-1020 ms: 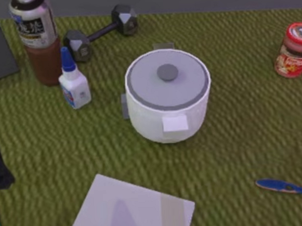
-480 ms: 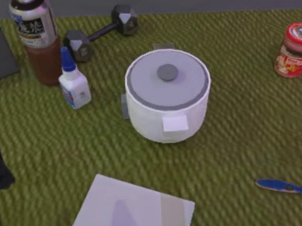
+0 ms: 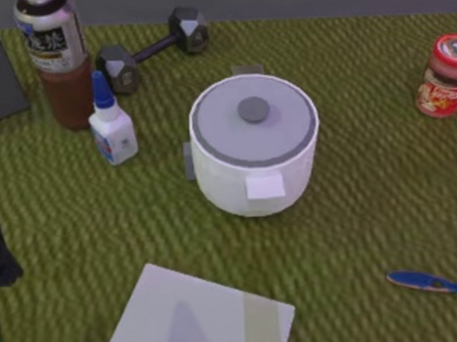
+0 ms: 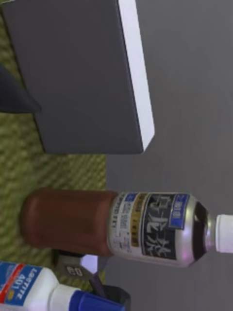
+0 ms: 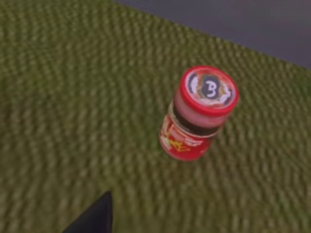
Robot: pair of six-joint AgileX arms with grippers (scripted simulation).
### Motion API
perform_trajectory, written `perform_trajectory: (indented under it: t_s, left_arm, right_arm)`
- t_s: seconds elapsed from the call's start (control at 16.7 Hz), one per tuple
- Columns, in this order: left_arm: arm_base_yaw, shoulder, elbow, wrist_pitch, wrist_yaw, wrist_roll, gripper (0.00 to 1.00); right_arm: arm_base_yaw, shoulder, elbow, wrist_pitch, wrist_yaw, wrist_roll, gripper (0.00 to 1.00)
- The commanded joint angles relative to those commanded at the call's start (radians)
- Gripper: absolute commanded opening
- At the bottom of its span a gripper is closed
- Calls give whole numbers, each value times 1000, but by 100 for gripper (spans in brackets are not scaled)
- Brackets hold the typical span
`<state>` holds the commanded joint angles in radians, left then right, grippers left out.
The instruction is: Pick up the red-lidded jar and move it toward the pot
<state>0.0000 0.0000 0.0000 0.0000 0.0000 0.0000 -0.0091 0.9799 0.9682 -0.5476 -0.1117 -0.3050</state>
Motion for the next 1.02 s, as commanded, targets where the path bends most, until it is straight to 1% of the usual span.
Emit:
perform_trajectory:
  t_s: [0.66,0.84,1.02]
  left_arm:
    - [0,0,0,0,0,0,100]
    - [0,0,0,0,0,0,100]
    - [0,0,0,0,0,0,100]
  right_arm:
    - [-43,1082,1074,-589,-82,-370,100]
    - [-53,1313,1316,-709,-98,-452,100]
    - [-60,1488,1501,-796,-108,-512,100]
